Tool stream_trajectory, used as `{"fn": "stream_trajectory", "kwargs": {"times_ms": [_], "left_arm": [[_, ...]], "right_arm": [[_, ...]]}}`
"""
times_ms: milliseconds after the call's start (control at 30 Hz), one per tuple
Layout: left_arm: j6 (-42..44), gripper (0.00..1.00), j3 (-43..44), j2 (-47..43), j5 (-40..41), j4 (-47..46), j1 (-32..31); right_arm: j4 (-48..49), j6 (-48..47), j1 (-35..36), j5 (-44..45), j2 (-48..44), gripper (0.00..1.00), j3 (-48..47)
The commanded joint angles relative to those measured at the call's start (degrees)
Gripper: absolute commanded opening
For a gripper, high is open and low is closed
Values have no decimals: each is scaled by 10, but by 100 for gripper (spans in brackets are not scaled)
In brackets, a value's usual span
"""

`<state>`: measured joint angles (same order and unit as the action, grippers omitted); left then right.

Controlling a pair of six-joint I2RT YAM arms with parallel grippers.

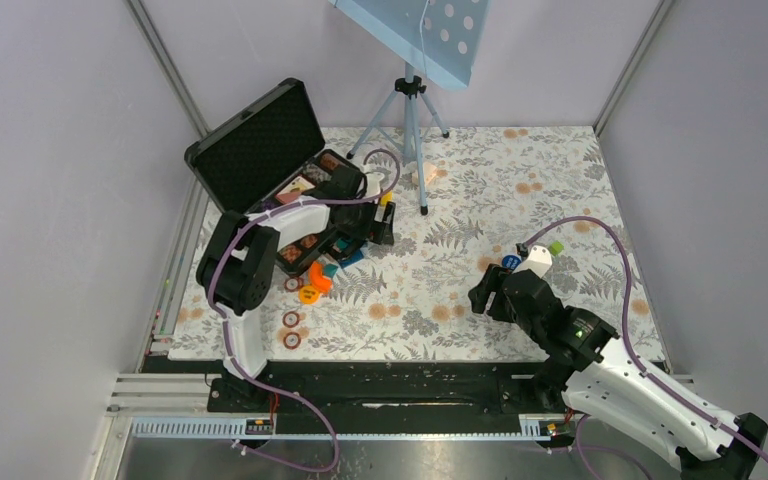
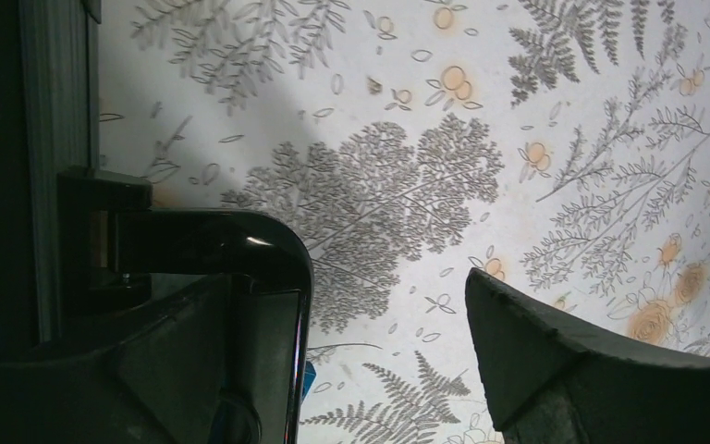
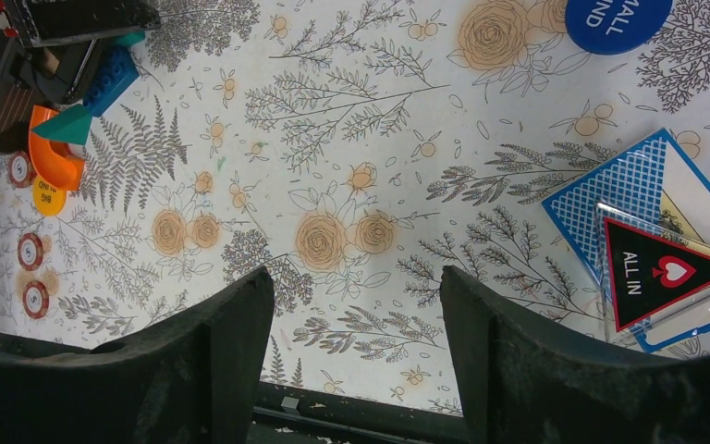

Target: Pack up texas hold em set

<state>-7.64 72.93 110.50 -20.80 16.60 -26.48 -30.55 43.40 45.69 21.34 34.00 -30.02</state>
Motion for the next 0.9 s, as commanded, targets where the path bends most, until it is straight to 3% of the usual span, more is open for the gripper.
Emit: {"fn": "stream_trajectory", "kwargs": {"times_ms": [0,867], "left_arm": [[-42,88,-20,-1,-109,38,-55],[-45,87,34,56,-150,8,-205]], "right_arm": [[-3,11,-1,-1,-8,73,-3],[-61,25,-2,35,-65,74,-3]]}}
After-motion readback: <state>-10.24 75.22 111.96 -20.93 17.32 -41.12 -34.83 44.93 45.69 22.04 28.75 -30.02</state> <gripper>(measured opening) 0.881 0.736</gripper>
